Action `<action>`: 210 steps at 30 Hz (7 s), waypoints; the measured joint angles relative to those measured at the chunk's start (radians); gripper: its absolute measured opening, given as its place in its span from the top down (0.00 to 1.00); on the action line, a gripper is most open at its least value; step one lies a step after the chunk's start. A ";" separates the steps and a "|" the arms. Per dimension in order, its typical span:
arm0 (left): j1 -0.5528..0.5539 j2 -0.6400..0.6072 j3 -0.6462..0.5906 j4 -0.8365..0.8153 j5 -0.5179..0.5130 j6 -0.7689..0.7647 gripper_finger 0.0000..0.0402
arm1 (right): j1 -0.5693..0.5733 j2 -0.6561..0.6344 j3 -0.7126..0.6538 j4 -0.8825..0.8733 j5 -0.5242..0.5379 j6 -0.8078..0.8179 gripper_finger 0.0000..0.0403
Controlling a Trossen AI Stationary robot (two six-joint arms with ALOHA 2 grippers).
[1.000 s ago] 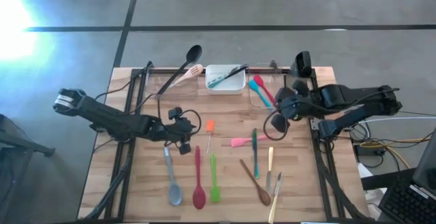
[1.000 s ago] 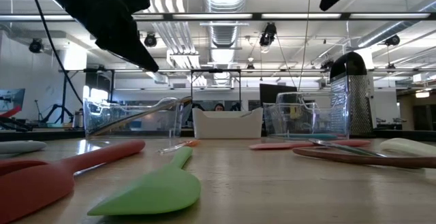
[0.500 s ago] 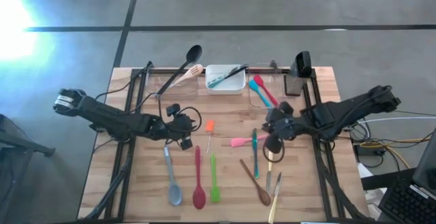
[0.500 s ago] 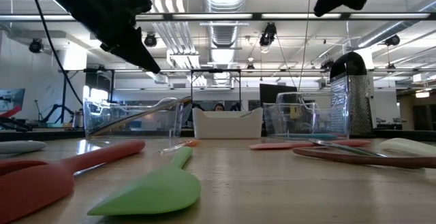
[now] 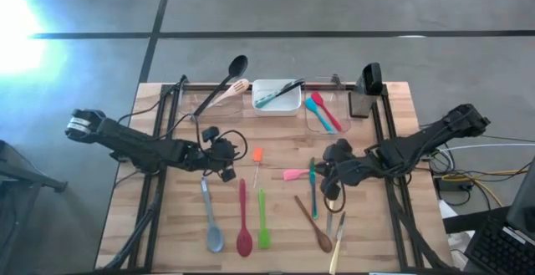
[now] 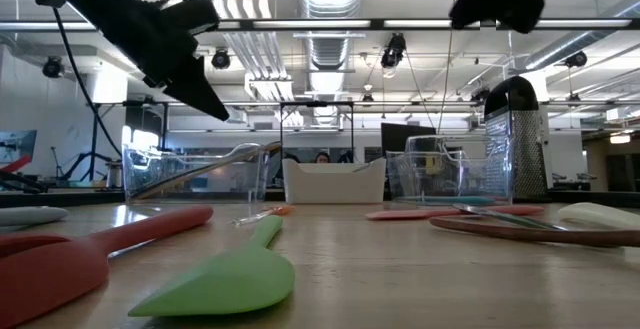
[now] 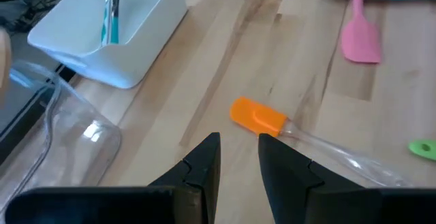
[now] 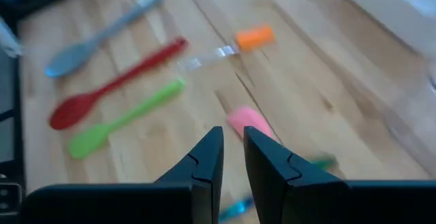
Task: Pick & Place Kitchen Items
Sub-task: Put the orange spatula into the right transparent bin
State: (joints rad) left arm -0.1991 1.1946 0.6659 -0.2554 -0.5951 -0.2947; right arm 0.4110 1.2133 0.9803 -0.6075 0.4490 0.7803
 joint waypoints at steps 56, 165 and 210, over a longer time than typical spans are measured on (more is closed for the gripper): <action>0.314 0.403 0.410 -0.231 0.533 -0.107 0.41 | -0.087 -0.088 -0.007 -0.438 0.238 0.163 0.87; 0.334 0.685 0.700 -0.265 0.516 0.003 0.91 | -0.086 -0.222 -0.119 -0.273 0.207 0.084 0.87; 0.372 0.303 0.214 1.176 0.845 0.040 0.91 | -0.130 0.086 -0.197 0.881 0.223 -0.463 0.64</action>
State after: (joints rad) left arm 0.1730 1.4979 0.8803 0.9207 0.2498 -0.2543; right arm 0.2815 1.2990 0.7837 0.2735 0.6724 0.3168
